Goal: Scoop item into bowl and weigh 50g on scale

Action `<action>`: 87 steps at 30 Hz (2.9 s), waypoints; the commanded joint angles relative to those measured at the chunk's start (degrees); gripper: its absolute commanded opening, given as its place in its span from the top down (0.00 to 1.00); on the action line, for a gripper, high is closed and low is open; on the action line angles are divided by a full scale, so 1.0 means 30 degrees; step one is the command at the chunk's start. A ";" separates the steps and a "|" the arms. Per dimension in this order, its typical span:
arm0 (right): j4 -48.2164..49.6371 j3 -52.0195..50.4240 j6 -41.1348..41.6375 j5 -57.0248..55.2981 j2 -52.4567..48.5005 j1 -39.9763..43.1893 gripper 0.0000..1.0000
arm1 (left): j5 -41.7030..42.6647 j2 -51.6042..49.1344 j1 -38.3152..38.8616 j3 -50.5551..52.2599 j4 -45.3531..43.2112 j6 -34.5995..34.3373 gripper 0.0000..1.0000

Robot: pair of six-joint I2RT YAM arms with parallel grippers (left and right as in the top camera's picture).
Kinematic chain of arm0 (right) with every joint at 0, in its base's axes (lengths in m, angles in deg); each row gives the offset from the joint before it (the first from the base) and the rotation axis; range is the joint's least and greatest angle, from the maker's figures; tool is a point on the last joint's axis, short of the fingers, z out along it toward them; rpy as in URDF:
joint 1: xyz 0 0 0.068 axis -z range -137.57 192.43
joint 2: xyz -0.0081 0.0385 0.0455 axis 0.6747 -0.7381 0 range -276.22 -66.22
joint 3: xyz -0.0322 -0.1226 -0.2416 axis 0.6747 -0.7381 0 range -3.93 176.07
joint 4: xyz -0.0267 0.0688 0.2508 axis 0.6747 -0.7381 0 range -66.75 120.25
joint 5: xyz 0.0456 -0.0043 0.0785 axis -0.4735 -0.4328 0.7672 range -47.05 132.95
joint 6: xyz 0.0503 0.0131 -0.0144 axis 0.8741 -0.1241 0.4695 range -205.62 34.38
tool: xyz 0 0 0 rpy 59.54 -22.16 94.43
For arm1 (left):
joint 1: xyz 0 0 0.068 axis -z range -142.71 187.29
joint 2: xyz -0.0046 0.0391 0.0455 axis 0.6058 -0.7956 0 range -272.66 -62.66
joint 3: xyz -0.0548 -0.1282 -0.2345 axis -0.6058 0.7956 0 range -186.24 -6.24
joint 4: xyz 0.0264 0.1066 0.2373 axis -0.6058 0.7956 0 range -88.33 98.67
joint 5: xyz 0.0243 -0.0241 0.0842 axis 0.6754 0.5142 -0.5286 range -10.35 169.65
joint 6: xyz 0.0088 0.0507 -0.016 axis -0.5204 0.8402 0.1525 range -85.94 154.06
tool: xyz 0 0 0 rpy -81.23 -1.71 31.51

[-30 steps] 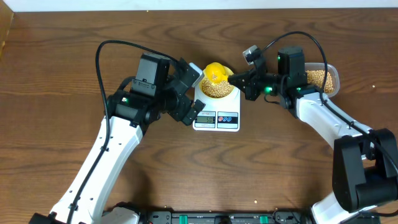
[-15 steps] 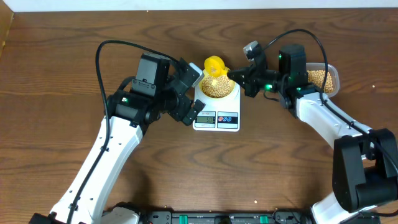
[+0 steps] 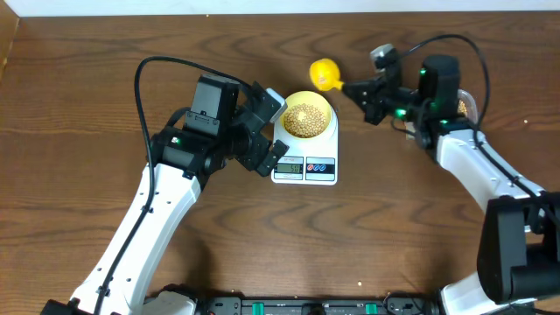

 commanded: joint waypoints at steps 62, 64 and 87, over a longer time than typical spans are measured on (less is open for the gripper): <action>-1.1723 0.0015 -0.6841 -2.0735 0.6105 0.2288 0.99 | 0.0248 0.0277 -0.0058 0.0109 0.0036 -0.0175 0.02; -1.1868 0.0015 -0.5945 -2.0123 0.6105 0.2288 0.99 | 0.0248 0.0277 -0.0058 0.0109 0.0044 -0.0175 0.02; -1.2560 0.0015 1.7966 -1.7252 0.3446 0.2288 0.98 | 0.0248 0.0277 -0.0058 0.0109 0.0044 -0.0175 0.02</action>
